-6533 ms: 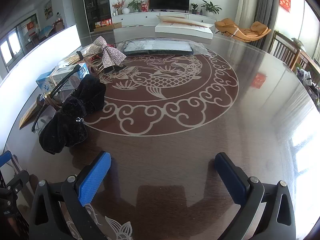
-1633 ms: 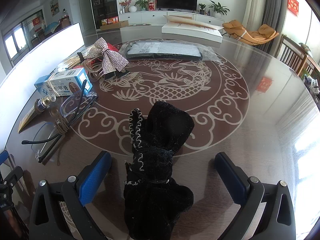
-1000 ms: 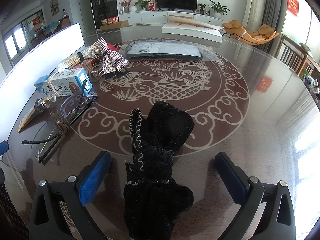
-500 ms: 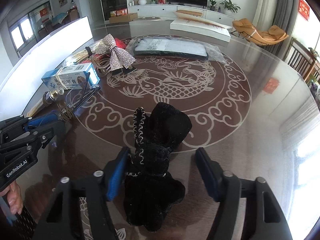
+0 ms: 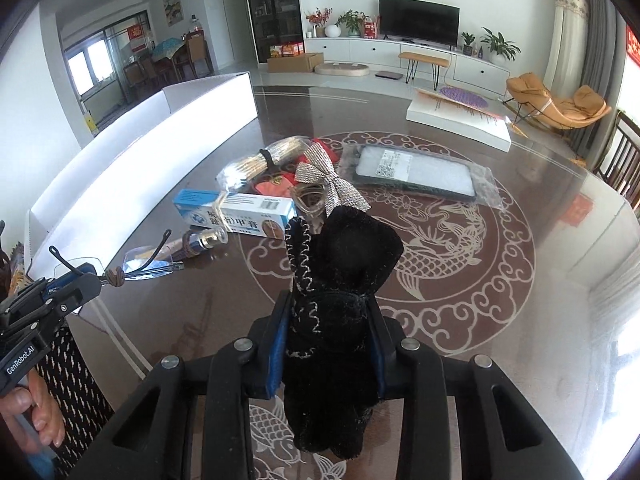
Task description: Organize objects
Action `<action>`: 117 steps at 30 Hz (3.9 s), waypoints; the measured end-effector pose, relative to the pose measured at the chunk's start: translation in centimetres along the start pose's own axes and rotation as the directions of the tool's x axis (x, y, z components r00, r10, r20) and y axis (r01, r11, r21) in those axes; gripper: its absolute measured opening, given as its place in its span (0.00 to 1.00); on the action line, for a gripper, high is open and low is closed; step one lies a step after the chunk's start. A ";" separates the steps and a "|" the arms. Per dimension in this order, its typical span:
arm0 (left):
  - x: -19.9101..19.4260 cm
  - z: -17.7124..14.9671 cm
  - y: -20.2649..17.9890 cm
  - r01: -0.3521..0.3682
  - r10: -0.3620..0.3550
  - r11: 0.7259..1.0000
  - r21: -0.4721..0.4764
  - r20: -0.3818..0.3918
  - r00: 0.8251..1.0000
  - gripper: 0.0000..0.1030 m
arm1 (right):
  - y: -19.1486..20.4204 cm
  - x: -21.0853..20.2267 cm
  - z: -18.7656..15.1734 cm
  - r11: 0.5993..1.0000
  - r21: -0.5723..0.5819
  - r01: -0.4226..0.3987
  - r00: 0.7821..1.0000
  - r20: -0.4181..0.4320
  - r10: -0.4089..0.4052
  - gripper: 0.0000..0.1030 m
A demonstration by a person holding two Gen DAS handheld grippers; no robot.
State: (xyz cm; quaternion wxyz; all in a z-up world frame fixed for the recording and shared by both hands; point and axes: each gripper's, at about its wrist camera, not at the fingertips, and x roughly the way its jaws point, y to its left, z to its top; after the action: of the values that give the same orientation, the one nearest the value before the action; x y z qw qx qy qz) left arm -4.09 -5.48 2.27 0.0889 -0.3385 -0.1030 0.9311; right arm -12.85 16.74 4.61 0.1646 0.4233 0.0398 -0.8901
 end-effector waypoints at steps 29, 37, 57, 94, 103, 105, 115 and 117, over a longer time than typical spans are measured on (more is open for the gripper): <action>-2.7 6.5 23.8 -0.431 0.430 0.855 -0.288 -0.072 0.900 0.81 | 26.0 9.1 12.5 0.868 -0.188 -0.460 0.888 -0.091 0.450 0.83; -4.0 7.0 15.4 -0.380 0.400 0.900 -0.212 0.057 0.915 0.90 | 12.9 6.0 5.8 0.968 -0.180 -0.175 0.982 0.040 0.185 0.86; -2.2 3.9 0.9 -0.165 0.167 0.985 -0.045 0.033 0.985 0.91 | -2.2 4.5 -5.5 0.985 -0.061 0.160 0.987 -0.006 -0.161 0.86; 8.0 -5.9 -4.0 -0.129 0.171 0.966 0.222 -0.180 0.969 0.92 | -4.5 5.8 -6.5 0.988 0.048 0.150 0.987 -0.071 -0.146 1.00; 8.1 -5.9 -4.1 -0.123 0.166 0.966 0.227 -0.182 0.969 0.95 | -4.6 5.8 -6.5 0.988 0.048 0.150 0.987 -0.071 -0.146 1.00; 8.1 -5.9 -4.1 -0.123 0.166 0.966 0.227 -0.181 0.969 0.95 | -4.6 5.8 -6.5 0.988 0.048 0.150 0.987 -0.071 -0.146 1.00; 8.1 -5.9 -4.1 -0.122 0.165 0.966 0.229 -0.182 0.969 0.96 | -4.6 5.8 -6.5 0.988 0.048 0.150 0.987 -0.071 -0.146 1.00; 8.1 -5.9 -4.1 -0.122 0.165 0.966 0.229 -0.182 0.969 0.97 | -4.5 5.8 -6.5 0.988 0.049 0.150 0.987 -0.071 -0.146 1.00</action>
State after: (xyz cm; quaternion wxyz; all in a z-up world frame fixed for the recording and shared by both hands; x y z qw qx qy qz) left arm -6.03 1.19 -6.10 0.0671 -0.4249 0.0330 0.9022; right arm -12.93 20.88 -4.28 0.0851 0.4531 0.0526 -0.8858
